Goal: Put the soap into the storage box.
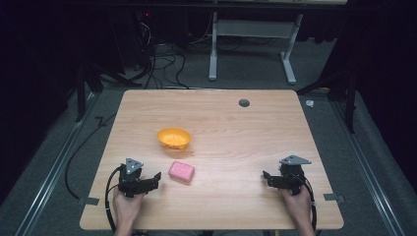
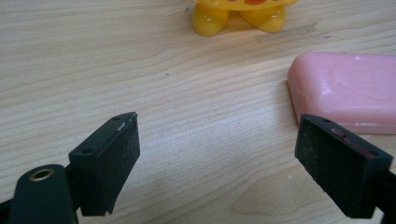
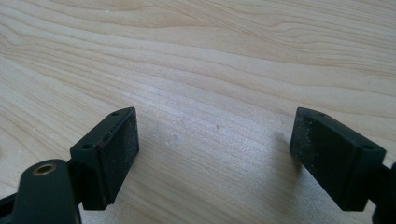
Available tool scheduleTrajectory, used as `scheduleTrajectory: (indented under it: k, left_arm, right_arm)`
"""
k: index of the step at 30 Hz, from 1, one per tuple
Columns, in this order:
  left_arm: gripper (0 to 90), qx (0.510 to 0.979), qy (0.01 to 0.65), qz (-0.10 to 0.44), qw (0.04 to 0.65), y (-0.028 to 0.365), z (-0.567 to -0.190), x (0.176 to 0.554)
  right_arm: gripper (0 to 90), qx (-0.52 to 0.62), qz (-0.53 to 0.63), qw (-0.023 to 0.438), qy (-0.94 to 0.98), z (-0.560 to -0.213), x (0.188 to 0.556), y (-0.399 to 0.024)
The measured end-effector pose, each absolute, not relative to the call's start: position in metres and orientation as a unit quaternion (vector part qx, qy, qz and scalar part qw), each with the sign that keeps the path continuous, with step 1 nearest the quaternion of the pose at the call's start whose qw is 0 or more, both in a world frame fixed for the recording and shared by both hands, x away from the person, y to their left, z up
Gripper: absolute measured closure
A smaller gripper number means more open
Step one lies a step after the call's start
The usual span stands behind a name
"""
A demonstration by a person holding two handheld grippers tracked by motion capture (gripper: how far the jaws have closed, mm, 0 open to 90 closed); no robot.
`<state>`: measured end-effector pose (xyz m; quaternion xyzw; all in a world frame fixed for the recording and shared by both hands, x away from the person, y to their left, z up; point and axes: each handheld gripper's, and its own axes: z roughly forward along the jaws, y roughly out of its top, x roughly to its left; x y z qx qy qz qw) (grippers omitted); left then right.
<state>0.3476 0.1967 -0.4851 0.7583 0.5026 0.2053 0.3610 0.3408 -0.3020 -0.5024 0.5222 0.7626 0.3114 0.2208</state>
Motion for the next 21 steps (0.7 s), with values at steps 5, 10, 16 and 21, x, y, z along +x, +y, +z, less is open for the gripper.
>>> scheduleTrajectory:
  k: [5,10,16,21]
  left_arm:
    - [14.7,0.759,0.497,0.203,0.368,0.193,-0.479,0.346]
    - [14.7,0.761,0.493,0.199,0.371,0.189,-0.474,0.344]
    - [14.6,0.765,0.486,0.195,0.374,0.181,-0.467,0.342]
    - [14.5,0.772,0.48,0.187,0.372,0.173,-0.463,0.341]
  right_arm:
    - [16.2,0.522,0.311,0.221,0.763,-0.502,0.341,-0.302]
    - [16.2,0.523,0.311,0.22,0.763,-0.502,0.341,-0.302]
    - [16.2,0.523,0.311,0.221,0.762,-0.502,0.341,-0.302]
    - [16.2,0.523,0.312,0.22,0.762,-0.502,0.341,-0.302]
